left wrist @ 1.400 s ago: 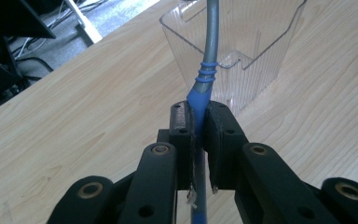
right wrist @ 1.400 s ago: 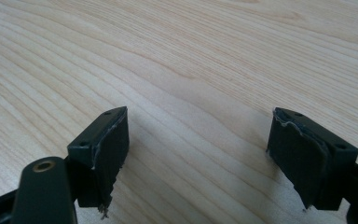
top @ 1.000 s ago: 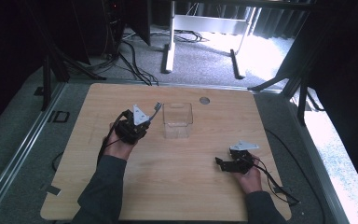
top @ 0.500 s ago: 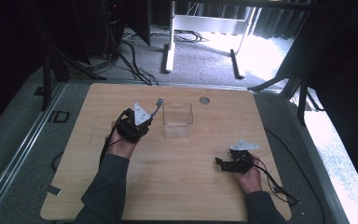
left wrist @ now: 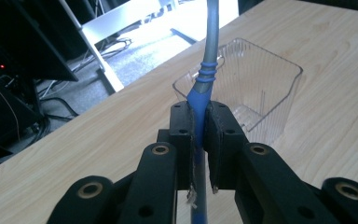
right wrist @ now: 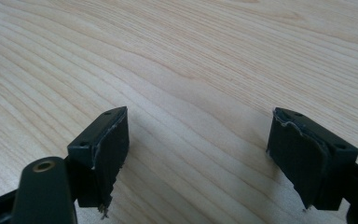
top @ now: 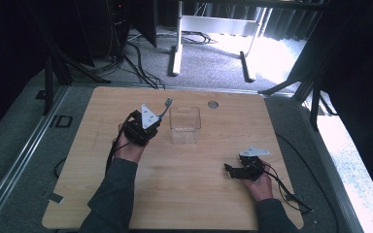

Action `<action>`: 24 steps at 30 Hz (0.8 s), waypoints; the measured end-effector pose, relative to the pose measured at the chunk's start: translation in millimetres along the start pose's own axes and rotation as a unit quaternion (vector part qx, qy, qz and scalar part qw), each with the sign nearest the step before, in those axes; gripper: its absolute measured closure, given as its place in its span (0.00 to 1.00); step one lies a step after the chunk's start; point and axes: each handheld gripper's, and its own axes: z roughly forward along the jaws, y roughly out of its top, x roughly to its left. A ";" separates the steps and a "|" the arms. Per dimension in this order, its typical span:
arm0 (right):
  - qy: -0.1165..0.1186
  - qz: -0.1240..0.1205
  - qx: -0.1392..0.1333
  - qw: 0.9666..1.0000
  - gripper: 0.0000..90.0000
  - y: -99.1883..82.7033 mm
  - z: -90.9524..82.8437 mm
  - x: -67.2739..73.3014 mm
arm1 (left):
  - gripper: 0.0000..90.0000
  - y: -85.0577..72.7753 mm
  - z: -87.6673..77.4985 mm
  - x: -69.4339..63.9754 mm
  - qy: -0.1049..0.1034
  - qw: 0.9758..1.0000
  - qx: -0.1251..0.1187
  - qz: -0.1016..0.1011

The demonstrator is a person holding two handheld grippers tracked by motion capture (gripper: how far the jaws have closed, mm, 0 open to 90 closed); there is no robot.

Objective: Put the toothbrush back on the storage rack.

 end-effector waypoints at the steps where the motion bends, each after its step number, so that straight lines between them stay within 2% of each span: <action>1: 0.000 0.000 0.000 1.000 0.23 0.0 0.0 0.0 | 0.91 0.4 0.1 0.2 0.001 1.000 0.001 0.001; 24: 0.000 -0.001 0.000 1.000 0.23 0.0 0.0 -0.1 | 0.91 7.1 3.7 1.1 -0.011 1.000 -0.016 -0.012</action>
